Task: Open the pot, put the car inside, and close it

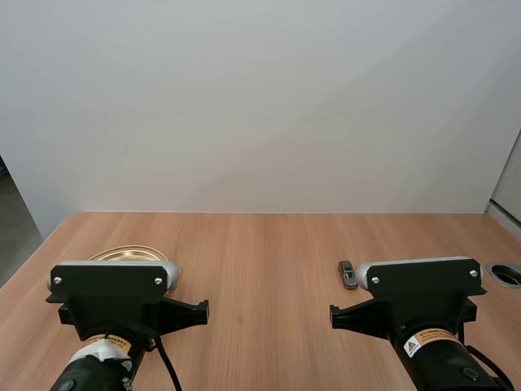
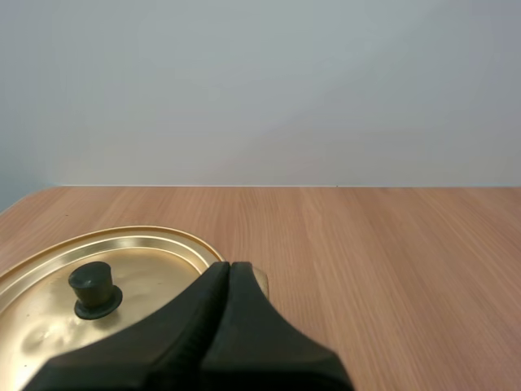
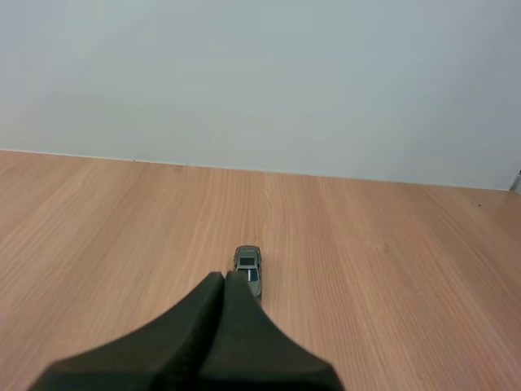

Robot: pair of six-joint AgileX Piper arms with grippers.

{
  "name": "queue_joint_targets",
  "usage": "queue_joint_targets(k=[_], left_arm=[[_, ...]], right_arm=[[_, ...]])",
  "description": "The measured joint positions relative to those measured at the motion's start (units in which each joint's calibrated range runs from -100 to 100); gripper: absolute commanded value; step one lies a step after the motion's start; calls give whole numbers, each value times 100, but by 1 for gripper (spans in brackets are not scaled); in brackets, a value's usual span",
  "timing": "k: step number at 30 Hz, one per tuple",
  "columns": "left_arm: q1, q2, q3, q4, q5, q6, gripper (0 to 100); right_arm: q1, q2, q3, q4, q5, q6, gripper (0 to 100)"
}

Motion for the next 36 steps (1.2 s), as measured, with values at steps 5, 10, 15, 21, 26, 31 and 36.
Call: queue_joint_targets(k=[5,10,15,21,26,31,36], left_arm=[[0,0,0,0,0,0,0],[0,0,0,0,0,0,0],[0,0,0,0,0,0,0],[0,0,-39,403,-127,295,0],[0,0,-804,1260,-1079,582,0],[0,5,-1814,1894,-1125,561,0],[0,0,-2700,2068,-163,572,0]], right_arm=[[0,0,0,0,0,0,0],[0,0,0,0,0,0,0],[0,0,0,23,0,0,0],[0,0,0,-428,12,-57,0],[0,0,-609,-1282,-643,-78,0],[118,0,-1578,-2136,-566,-3,0],[173,0,-2463,-2617,-332,30,0]])
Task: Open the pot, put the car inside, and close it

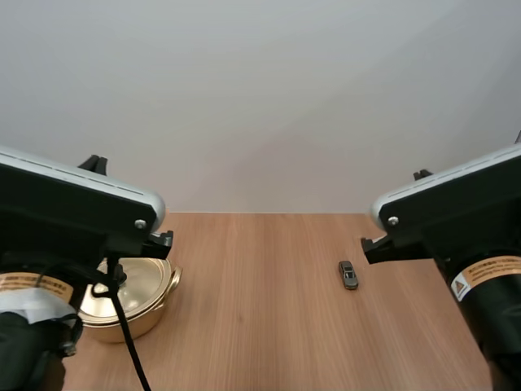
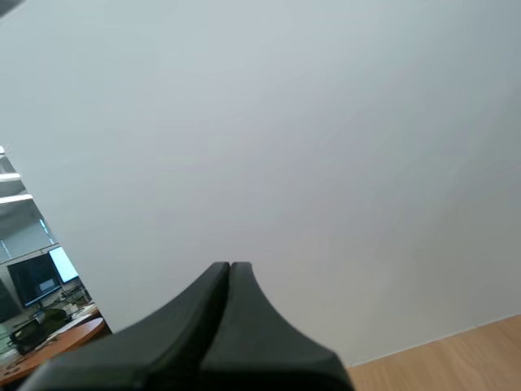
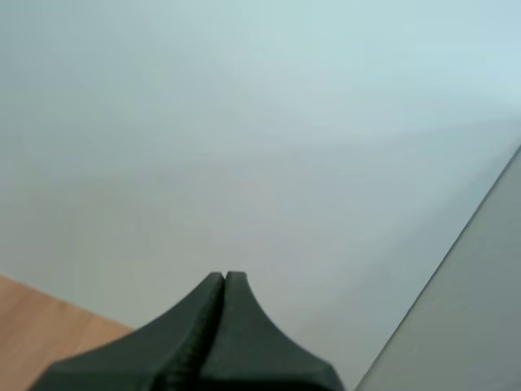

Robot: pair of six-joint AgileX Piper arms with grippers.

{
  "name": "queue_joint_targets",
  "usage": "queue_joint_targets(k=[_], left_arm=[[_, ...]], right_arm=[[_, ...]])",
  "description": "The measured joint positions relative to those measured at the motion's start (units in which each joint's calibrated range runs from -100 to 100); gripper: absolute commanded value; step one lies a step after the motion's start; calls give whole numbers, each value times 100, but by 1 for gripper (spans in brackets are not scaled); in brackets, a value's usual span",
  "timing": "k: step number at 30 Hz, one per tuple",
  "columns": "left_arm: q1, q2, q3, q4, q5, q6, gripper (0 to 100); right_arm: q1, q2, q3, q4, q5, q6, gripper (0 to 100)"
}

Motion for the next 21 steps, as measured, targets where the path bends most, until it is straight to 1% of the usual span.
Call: queue_joint_targets(k=[2,4,5,6,7,8,9,11,14,17,19,21], left_arm=[[0,0,-82,0,113,-18,0],[0,189,-630,10,813,-44,0],[0,297,-797,10,1034,-44,0],[8,371,-913,10,1195,-44,0],[50,688,-1191,39,1601,-44,0],[62,818,-1352,85,1763,-53,0],[96,1258,-1769,143,2347,-53,0],[208,1779,-2308,143,3078,-25,0],[379,2330,-2892,143,3828,150,0],[529,2888,-3449,143,4652,309,0],[585,3284,-3727,133,5147,320,0],[585,3645,-3920,133,5598,320,0]], right_arm=[[0,9,-130,-32,22,-22,0],[7,148,-470,-55,44,-33,0],[18,318,-794,37,107,-35,0],[18,663,-1242,294,213,-201,0],[18,1000,-1468,556,511,-375,0],[18,1126,-1577,629,670,-483,0],[18,1327,-1713,732,947,-619,0],[18,1750,-1998,887,1505,-832,0],[18,2316,-2137,1083,2351,-1081,0],[18,2870,-2137,1465,3114,-1405,0],[18,3244,-2137,1740,3526,-1606,0],[18,3481,-2137,2033,3806,-1810,0]])
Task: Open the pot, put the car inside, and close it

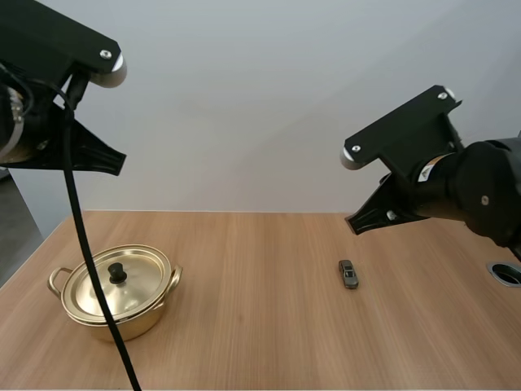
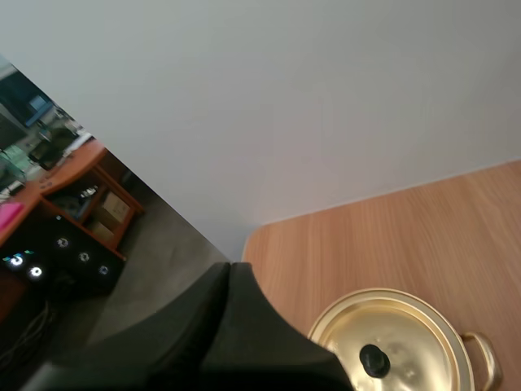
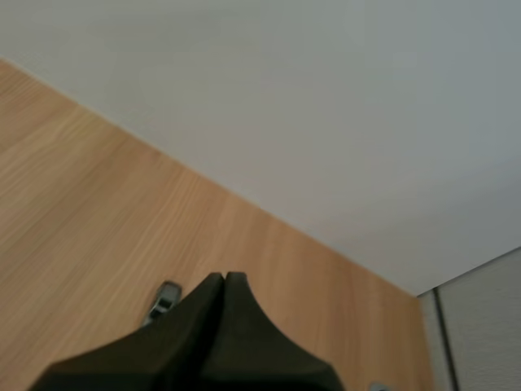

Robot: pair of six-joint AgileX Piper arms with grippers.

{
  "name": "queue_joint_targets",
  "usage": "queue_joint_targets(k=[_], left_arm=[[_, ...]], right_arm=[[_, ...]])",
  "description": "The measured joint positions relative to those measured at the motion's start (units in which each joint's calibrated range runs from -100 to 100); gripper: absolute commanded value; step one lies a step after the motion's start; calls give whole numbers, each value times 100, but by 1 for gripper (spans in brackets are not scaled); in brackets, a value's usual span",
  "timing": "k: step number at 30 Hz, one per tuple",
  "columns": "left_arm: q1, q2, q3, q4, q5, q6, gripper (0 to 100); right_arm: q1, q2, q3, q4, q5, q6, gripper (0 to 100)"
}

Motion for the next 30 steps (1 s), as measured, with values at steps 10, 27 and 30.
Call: queue_joint_targets(k=[10,27,30], left_arm=[[0,1909,-61,-30,562,8,67],[0,4085,-61,-198,1227,104,83],[0,4350,-61,-198,1396,104,83]], right_arm=[[0,71,0,675,66,-337,0],[0,71,0,1181,259,-484,0],[0,71,0,1181,418,-484,0]])
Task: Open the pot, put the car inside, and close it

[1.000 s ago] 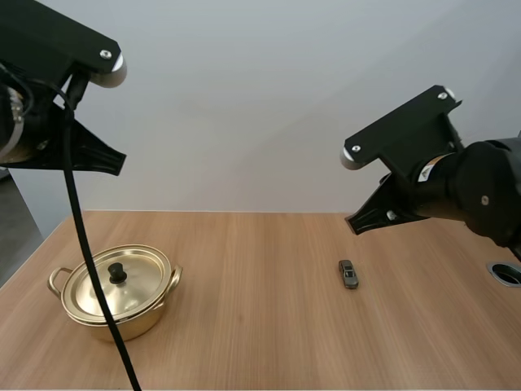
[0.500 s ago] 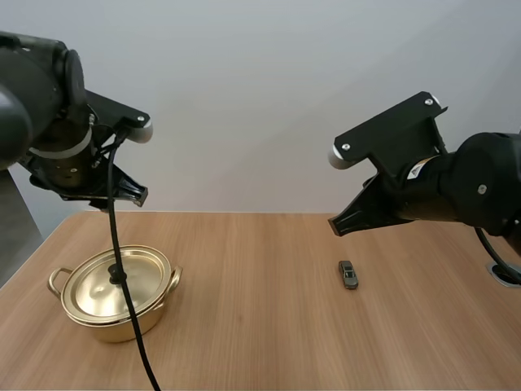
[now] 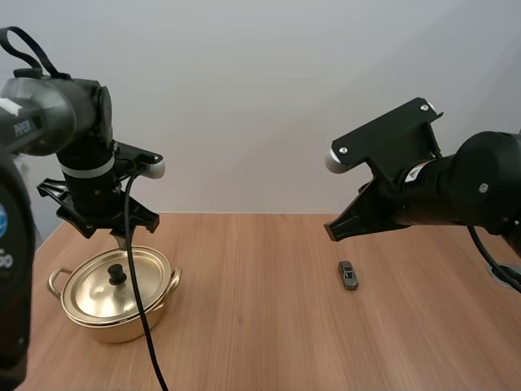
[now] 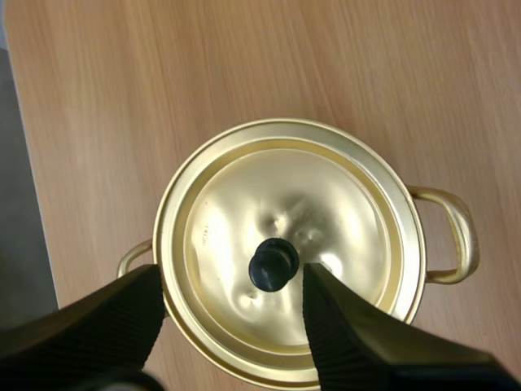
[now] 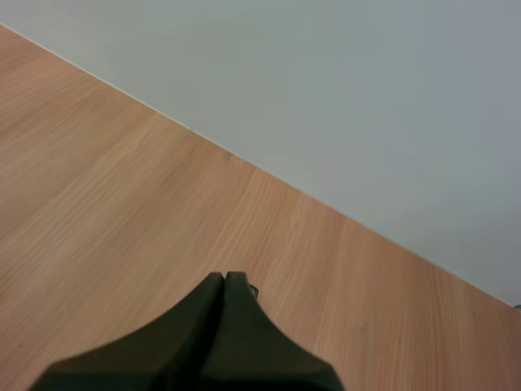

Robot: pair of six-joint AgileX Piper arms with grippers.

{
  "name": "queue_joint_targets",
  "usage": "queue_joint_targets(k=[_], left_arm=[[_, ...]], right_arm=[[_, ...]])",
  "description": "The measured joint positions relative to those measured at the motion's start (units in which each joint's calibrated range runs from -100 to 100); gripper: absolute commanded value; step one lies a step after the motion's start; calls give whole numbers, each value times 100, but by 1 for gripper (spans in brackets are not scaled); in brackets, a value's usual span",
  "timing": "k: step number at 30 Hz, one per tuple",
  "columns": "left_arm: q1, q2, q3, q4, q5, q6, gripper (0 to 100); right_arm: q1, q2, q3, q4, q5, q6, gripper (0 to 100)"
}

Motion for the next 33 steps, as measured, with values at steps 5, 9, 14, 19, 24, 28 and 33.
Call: queue_joint_targets(k=[5,9,14,19,24,28,33], left_arm=[[0,377,0,-26,230,38,83],[0,567,0,-62,230,134,83],[0,808,0,-187,238,251,83],[0,1030,0,-187,238,262,83],[0,1157,0,-187,238,321,82],[0,1244,0,-174,238,334,80],[8,1392,0,-174,238,334,76]], right_arm=[[0,0,0,0,39,0,0],[0,0,0,0,57,0,0],[0,0,0,0,57,0,0],[0,0,0,0,57,0,0],[0,0,0,0,111,-81,0],[0,0,0,0,111,-81,0],[0,0,0,0,111,-111,0]])
